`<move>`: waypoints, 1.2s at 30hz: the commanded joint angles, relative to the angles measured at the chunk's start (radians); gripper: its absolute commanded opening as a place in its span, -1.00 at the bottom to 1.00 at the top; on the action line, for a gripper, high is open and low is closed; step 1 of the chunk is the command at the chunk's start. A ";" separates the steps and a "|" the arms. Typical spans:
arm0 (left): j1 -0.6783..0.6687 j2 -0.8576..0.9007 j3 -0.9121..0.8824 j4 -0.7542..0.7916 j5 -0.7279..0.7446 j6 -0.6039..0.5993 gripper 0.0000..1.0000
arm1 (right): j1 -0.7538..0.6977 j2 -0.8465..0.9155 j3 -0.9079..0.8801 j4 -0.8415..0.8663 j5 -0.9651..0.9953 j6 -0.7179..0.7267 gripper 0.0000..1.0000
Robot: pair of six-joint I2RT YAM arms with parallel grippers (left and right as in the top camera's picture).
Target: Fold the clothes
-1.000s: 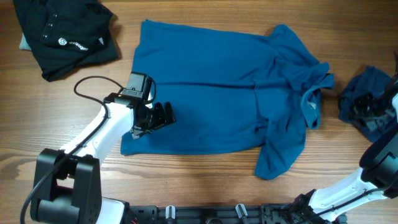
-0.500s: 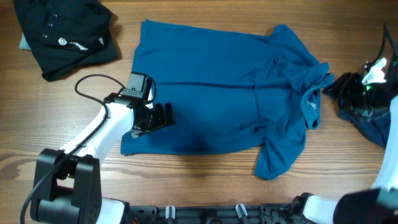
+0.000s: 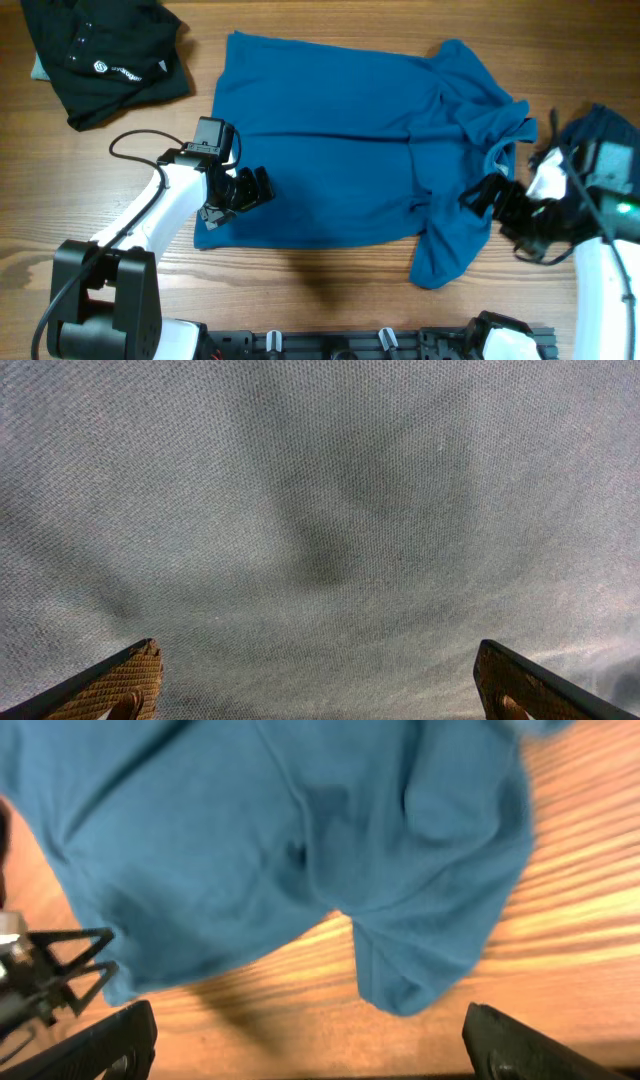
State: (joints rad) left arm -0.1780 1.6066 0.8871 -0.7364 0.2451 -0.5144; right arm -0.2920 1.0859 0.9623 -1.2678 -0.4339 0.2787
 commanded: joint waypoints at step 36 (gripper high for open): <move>0.003 0.011 -0.005 0.041 0.017 -0.011 1.00 | 0.005 0.038 -0.481 0.344 0.097 0.301 0.51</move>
State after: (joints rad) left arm -0.1780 1.6066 0.8871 -0.6983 0.2531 -0.5144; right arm -0.2905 1.1164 0.4976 -0.9287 -0.3557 0.5575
